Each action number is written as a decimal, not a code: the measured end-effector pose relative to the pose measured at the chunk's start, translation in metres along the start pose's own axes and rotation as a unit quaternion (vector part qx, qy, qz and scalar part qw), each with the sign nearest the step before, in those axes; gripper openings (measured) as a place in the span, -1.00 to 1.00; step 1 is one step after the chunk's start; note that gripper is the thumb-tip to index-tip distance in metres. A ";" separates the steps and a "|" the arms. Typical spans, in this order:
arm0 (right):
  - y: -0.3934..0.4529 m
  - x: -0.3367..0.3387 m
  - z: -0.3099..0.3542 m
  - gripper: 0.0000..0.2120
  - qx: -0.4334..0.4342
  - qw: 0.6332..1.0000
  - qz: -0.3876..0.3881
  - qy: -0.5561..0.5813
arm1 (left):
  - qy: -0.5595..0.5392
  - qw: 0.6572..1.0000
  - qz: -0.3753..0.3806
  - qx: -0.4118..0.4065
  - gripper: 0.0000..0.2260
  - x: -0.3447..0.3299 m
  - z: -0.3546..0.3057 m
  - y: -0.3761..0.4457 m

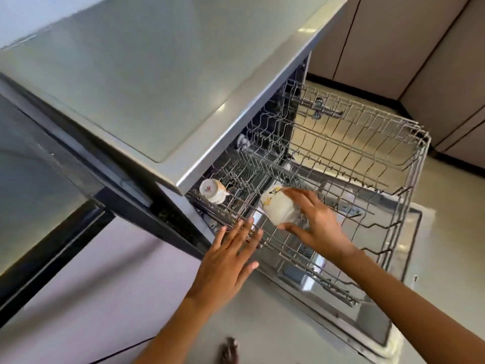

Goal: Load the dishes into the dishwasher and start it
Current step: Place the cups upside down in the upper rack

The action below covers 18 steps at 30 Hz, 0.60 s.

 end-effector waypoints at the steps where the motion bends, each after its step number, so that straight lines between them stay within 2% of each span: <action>1: 0.010 -0.007 -0.004 -0.33 -0.016 1.000 0.021 0.016 | -0.006 1.000 -0.001 0.002 -0.49 -0.003 0.000 0.000; 6: 0.071 -0.038 -0.012 -0.41 -0.084 0.987 0.136 0.013 | -0.026 0.999 -0.020 0.012 -0.50 -0.007 -0.001 0.000; 10: 0.106 -0.060 -0.014 -0.46 -0.191 0.945 0.264 -0.011 | -0.021 1.000 -0.014 0.008 -0.50 -0.010 0.004 0.001; 14: 0.120 -0.073 -0.013 -0.36 -0.244 0.931 0.268 0.038 | -0.026 0.999 -0.017 0.011 -0.48 -0.012 0.002 0.000; 18: 0.122 -0.094 -0.015 -0.40 -0.246 0.931 0.268 -0.015 | -0.029 0.999 -0.018 0.016 -0.44 -0.014 0.001 -0.001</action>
Point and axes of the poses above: each hand's wrist, its own y-axis towards the middle knuckle, its own x-axis out of the back of the hand, z = x × y, the point moved 5 cm from there along y, towards the middle knuckle, and after that the axes turned 9 degrees about x, right-handed, at the moved point
